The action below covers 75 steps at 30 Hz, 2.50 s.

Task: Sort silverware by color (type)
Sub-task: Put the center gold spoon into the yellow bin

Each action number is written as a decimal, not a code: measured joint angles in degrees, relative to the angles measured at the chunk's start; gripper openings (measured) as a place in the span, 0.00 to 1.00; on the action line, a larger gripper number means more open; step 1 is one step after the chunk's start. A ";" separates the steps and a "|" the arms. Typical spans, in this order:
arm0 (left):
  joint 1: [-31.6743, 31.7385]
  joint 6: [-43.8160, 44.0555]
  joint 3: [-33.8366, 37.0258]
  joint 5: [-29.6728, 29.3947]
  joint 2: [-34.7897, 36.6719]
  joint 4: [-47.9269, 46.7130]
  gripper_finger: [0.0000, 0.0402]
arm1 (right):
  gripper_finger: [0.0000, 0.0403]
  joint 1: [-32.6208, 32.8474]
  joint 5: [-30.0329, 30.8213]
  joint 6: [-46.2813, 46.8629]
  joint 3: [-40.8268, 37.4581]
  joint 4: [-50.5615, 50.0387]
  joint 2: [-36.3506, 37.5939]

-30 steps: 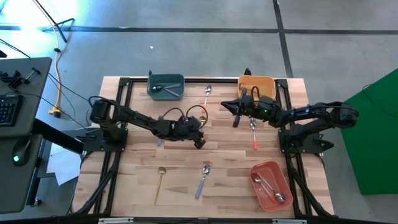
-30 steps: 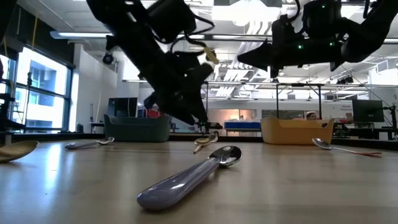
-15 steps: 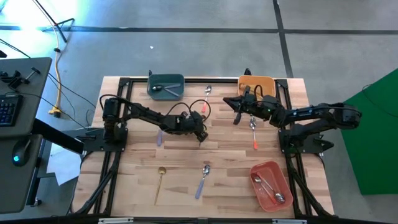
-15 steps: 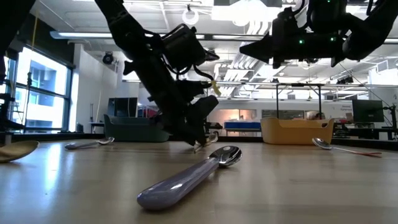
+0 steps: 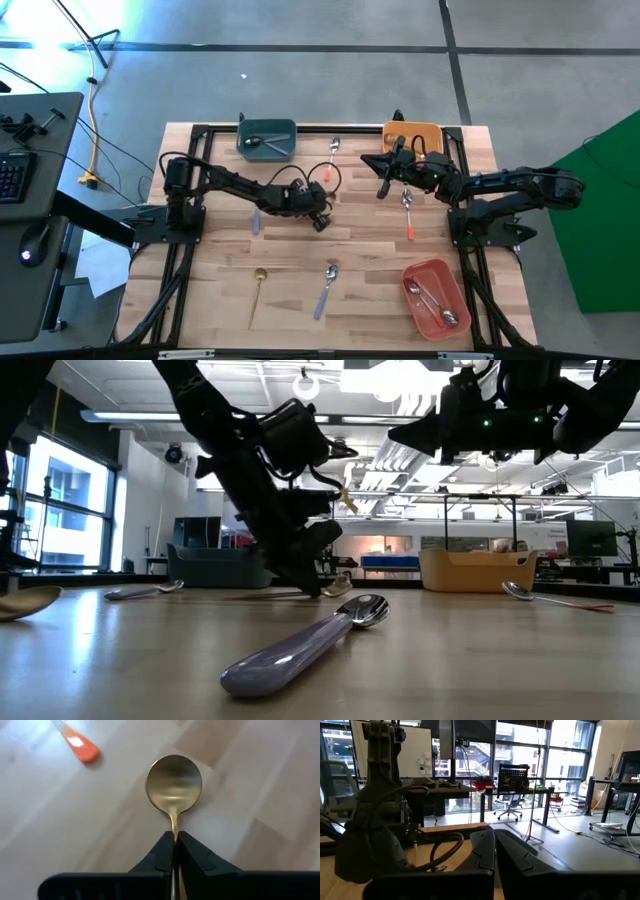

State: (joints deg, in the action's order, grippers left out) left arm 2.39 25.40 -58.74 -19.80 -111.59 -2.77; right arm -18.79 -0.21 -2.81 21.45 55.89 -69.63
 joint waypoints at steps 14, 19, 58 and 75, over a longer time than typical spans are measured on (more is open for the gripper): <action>-0.27 -2.28 0.03 -1.06 12.70 7.83 0.00 | 0.11 0.00 -0.04 -0.02 0.00 -6.23 -0.02; 2.44 -3.65 2.27 -2.93 14.83 24.02 0.00 | 0.27 0.02 -0.02 3.27 -0.02 -7.05 -0.02; 7.68 -7.03 6.10 2.45 6.12 68.24 0.00 | 0.04 0.41 0.49 4.21 16.06 -17.54 -11.65; 6.45 -8.95 6.54 3.17 6.64 52.78 0.29 | 0.01 -5.58 22.26 -10.16 17.10 -45.71 -3.40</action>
State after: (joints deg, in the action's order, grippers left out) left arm 8.84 16.44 -52.21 -16.62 -104.95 50.01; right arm -24.36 22.05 -12.97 38.55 10.17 -73.03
